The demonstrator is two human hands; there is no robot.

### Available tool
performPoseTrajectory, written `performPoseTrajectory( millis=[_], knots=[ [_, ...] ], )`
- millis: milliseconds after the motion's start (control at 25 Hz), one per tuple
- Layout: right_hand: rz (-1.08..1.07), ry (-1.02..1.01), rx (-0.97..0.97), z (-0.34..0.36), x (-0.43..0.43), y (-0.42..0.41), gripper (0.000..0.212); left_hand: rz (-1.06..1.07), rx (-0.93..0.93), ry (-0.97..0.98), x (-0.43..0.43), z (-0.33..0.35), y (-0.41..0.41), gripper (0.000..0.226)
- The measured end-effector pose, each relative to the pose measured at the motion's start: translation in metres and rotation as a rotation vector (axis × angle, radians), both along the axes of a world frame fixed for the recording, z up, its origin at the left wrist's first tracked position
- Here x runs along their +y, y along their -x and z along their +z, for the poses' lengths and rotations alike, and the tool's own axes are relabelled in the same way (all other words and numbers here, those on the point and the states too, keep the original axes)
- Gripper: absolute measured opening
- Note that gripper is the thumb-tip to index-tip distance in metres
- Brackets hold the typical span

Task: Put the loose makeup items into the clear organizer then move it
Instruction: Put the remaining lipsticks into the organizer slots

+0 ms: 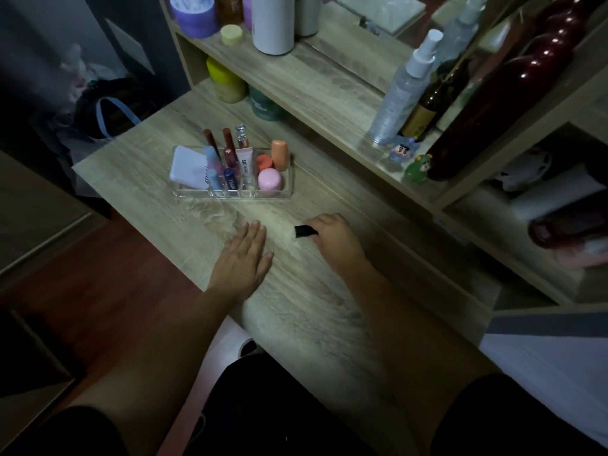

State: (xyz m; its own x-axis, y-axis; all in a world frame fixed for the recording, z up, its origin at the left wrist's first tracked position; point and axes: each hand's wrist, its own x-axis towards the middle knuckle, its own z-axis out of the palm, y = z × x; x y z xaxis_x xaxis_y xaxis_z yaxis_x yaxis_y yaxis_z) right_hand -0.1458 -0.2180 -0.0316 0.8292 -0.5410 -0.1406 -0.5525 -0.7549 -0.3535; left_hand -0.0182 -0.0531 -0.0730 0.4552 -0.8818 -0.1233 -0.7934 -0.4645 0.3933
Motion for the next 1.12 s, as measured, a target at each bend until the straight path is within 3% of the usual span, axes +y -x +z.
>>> performPoseTrajectory(
  millis=[200,320,440,960,1120],
  knots=[
    [-0.151,-0.098,-0.114,0.010,0.007,-0.017,0.025,-0.001,0.017,0.006,0.000,0.005,-0.004,0.059],
    [-0.264,-0.351,-0.285,0.023,0.011,-0.039,0.027,0.039,0.012,0.025,0.000,0.010,-0.014,0.058],
    [-0.294,-0.618,-0.396,0.036,0.016,-0.065,0.043,0.067,-0.004,0.026,0.002,0.016,-0.032,0.058],
    [-0.353,-0.461,-0.596,0.022,0.019,-0.121,0.016,0.035,-0.064,-0.032,0.014,-0.002,-0.062,0.062],
    [-0.338,-0.353,-0.624,0.015,0.024,-0.129,0.027,0.040,-0.093,-0.027,0.015,-0.005,-0.063,0.066]
  ],
)
